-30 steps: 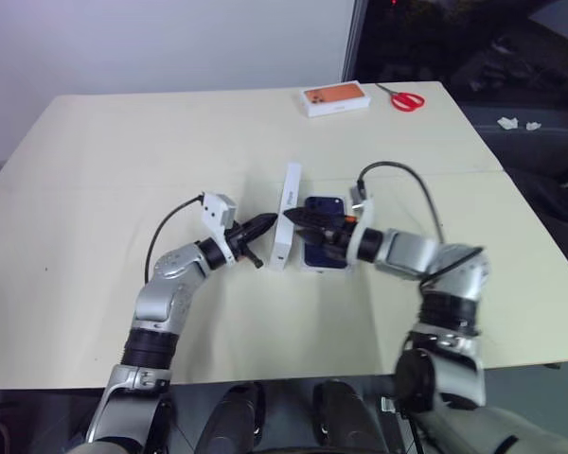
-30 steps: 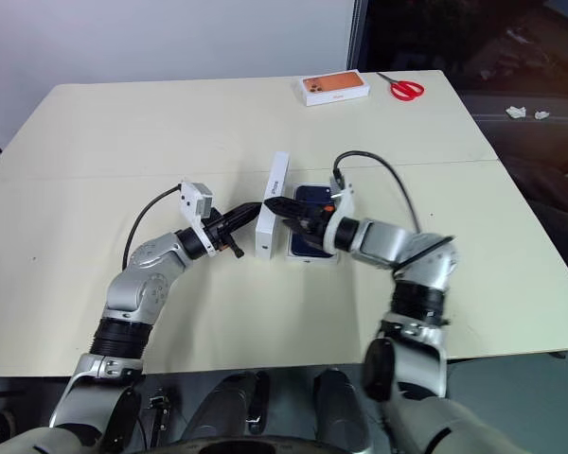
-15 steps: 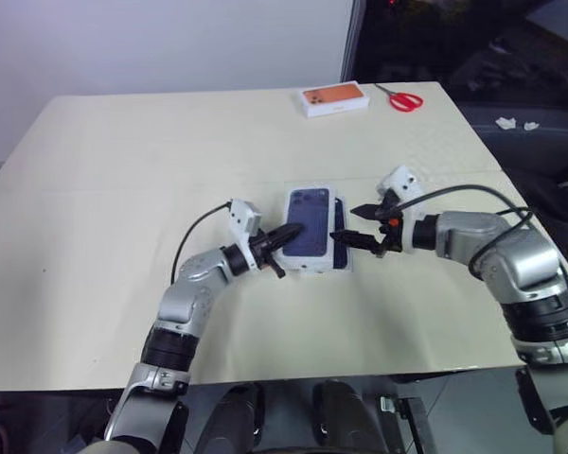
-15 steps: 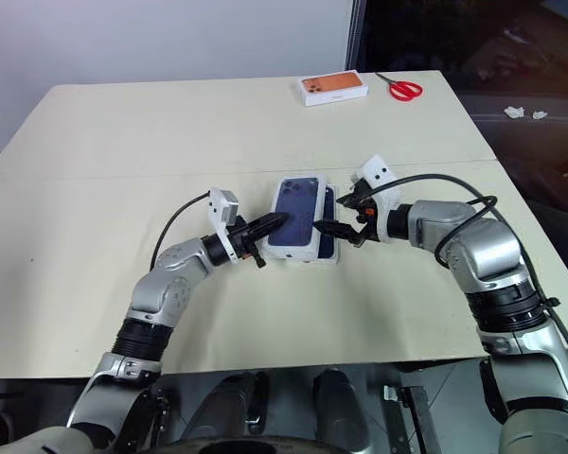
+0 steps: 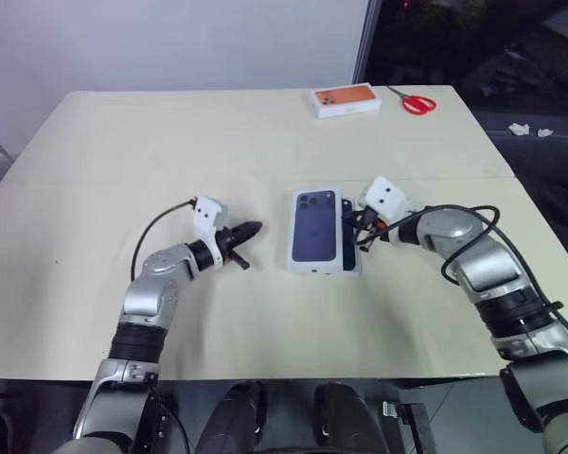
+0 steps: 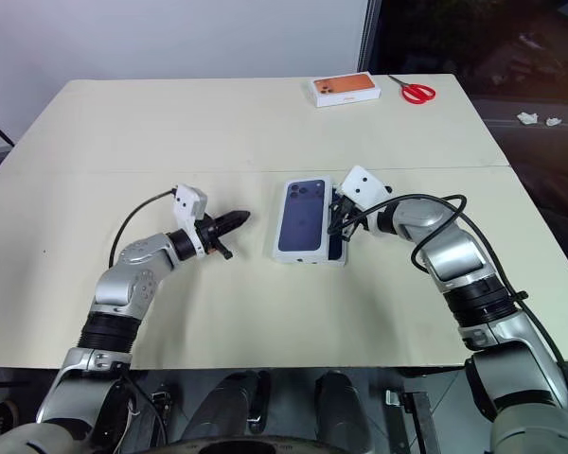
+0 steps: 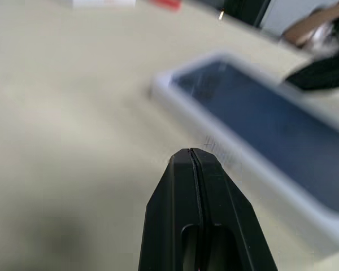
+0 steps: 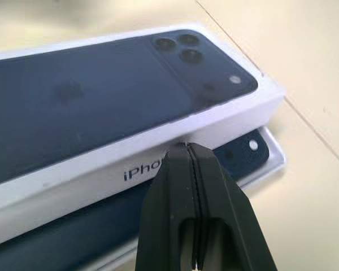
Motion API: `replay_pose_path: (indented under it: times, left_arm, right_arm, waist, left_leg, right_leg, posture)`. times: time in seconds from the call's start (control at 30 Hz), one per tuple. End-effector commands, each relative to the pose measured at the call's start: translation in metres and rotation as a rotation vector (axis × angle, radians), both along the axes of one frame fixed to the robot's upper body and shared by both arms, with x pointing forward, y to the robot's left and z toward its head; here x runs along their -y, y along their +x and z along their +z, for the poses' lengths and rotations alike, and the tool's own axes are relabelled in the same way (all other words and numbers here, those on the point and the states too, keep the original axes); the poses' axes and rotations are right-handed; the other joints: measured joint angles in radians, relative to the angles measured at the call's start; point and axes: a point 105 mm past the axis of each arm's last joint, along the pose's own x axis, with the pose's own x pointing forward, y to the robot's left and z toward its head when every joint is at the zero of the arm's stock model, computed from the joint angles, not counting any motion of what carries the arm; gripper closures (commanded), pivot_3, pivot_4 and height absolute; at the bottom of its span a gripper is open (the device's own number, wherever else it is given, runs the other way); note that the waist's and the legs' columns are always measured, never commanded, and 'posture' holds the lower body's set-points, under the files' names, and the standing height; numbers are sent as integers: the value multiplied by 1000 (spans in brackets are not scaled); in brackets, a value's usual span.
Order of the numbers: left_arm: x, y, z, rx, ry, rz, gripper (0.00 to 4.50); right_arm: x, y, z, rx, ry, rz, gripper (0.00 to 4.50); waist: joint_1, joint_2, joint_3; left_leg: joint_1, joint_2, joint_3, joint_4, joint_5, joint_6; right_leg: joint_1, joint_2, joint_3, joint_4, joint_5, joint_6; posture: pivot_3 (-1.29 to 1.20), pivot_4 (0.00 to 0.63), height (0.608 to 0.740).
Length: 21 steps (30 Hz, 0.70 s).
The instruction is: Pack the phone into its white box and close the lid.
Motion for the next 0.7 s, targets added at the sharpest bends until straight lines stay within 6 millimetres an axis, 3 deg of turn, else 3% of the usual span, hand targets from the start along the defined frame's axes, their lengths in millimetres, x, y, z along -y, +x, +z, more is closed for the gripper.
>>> replay_pose_path:
  times: [0.03,0.17,0.33,0.7]
  left_arm:
    - [29,7,-7,-76,47,-51,4500]
    - [46,8,-20,-124,101,-86,4500]
    - [66,7,-22,-148,73,-142,4500]
    - [87,13,-4,-108,21,-178,4500]
  right_arm:
    - [-3,6,14,51,13,-2,4462]
    - [-3,6,18,74,-7,2,4462]
    - [2,6,16,80,-33,-6,4462]
    - [23,-2,20,78,-101,-27,4462]
  waist:
    - [7,0,0]
    - [11,0,0]
    - [17,0,0]
    - [17,0,-1]
  left_leg:
    - [0,0,0,0,0,0]
    - [0,0,0,1,0,0]
    - [0,0,0,1,0,0]
    - [0,-1,-1,2,0,0]
  right_leg:
    - [0,0,-1,0,0,0]
    - [0,0,0,0,0,0]
    - [1,0,-1,0,0,0]
    - [2,0,-2,0,0,0]
  posture:
    - [0,150,740]
    - [0,150,740]
    - [0,150,740]
    - [0,150,740]
